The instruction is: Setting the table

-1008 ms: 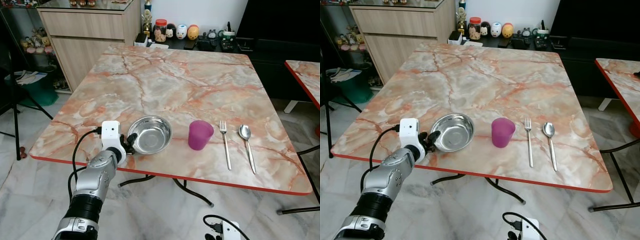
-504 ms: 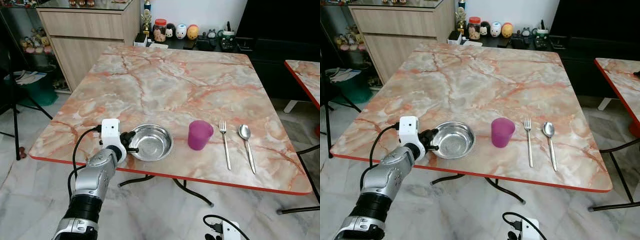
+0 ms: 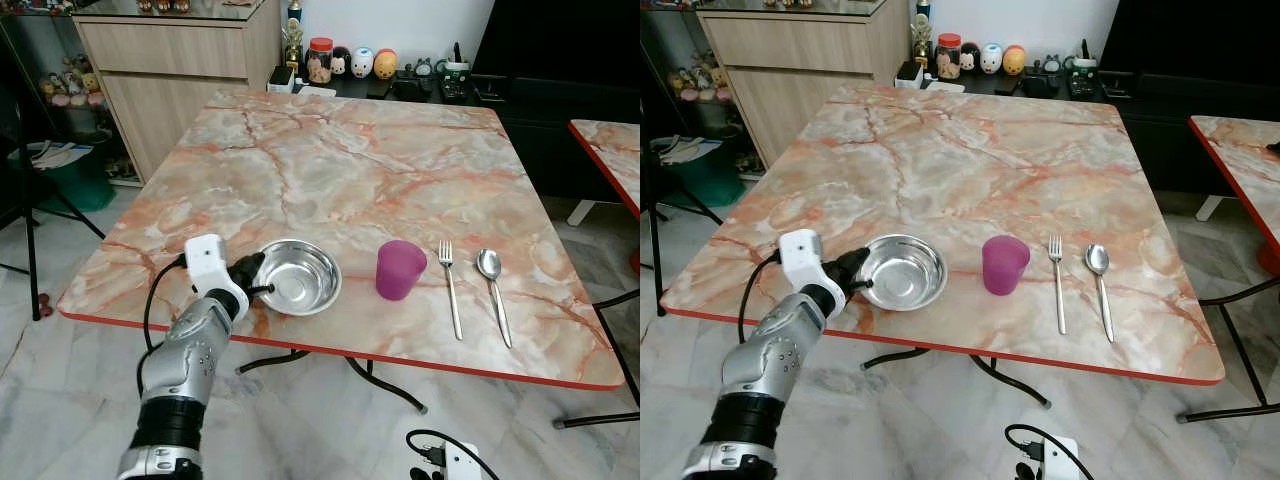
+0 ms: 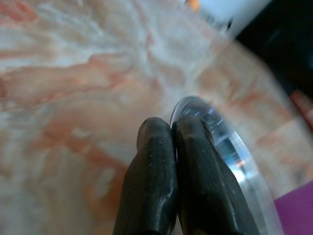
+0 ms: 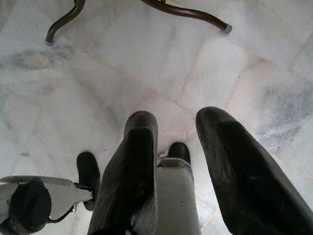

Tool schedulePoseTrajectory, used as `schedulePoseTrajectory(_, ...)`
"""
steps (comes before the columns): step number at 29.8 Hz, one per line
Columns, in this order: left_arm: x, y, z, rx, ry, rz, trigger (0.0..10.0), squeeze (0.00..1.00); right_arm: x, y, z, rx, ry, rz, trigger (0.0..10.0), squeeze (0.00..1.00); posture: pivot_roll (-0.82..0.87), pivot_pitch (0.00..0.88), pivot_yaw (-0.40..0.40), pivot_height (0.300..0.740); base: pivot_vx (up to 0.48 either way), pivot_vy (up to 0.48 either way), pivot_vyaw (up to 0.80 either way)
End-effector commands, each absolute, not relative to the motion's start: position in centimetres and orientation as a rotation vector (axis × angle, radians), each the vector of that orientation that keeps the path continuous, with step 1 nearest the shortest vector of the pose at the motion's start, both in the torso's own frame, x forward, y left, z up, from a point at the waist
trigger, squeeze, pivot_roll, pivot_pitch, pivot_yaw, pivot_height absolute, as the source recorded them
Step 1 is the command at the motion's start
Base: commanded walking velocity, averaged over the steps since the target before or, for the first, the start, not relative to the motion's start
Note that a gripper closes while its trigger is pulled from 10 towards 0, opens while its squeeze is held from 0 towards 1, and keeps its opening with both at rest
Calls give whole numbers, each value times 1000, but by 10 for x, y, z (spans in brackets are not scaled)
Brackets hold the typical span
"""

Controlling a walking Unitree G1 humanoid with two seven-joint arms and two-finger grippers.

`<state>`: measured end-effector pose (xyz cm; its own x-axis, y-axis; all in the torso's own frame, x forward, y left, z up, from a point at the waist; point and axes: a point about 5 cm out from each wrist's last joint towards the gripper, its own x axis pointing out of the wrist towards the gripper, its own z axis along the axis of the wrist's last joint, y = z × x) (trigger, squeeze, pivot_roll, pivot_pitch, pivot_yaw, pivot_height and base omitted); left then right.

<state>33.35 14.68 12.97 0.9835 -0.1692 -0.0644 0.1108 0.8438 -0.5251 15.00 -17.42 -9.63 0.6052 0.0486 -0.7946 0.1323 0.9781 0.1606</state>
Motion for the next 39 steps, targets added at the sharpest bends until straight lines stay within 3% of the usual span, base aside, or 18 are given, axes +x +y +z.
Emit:
schedulePoseTrajectory(1,334,152,137,-591,63,-131,4471,0,149,-176,-97,219,928,-68,10000,0,89,0,-36,740,0,0,0)
schedulePoseTrajectory(2,334,153,139,-640,47,-121,10000,0,149,-177,-97,219,928,-69,10000,0,90,0,-38,740,0,0,0)
schedulePoseTrajectory(5,335,156,142,-751,12,-99,10000,0,149,-177,-97,219,929,-68,10000,0,89,0,-39,740,0,0,0)
schedulePoseTrajectory(17,335,158,151,-927,-66,-63,10000,0,149,-178,-97,217,928,-71,10000,0,87,0,-42,740,0,0,0)
schedulePoseTrajectory(23,332,151,145,-703,-7,-114,10000,0,149,-178,-97,216,928,-70,10000,0,84,0,-41,740,0,0,0)
schedulePoseTrajectory(26,331,147,143,-482,38,-172,10000,0,149,-178,-97,214,930,-68,10000,0,88,0,-42,740,0,0,0)
schedulePoseTrajectory(32,328,146,132,-347,131,-198,10000,0,149,-177,-97,215,931,-65,10000,0,91,0,-40,740,0,0,0)
schedulePoseTrajectory(35,321,139,112,-164,258,-237,10000,0,149,-177,-97,213,936,-60,10000,0,91,0,-40,740,0,0,0)
schedulePoseTrajectory(39,318,140,99,-163,333,-193,10000,0,149,-176,-97,212,938,-58,10000,0,88,0,-39,740,0,0,0)
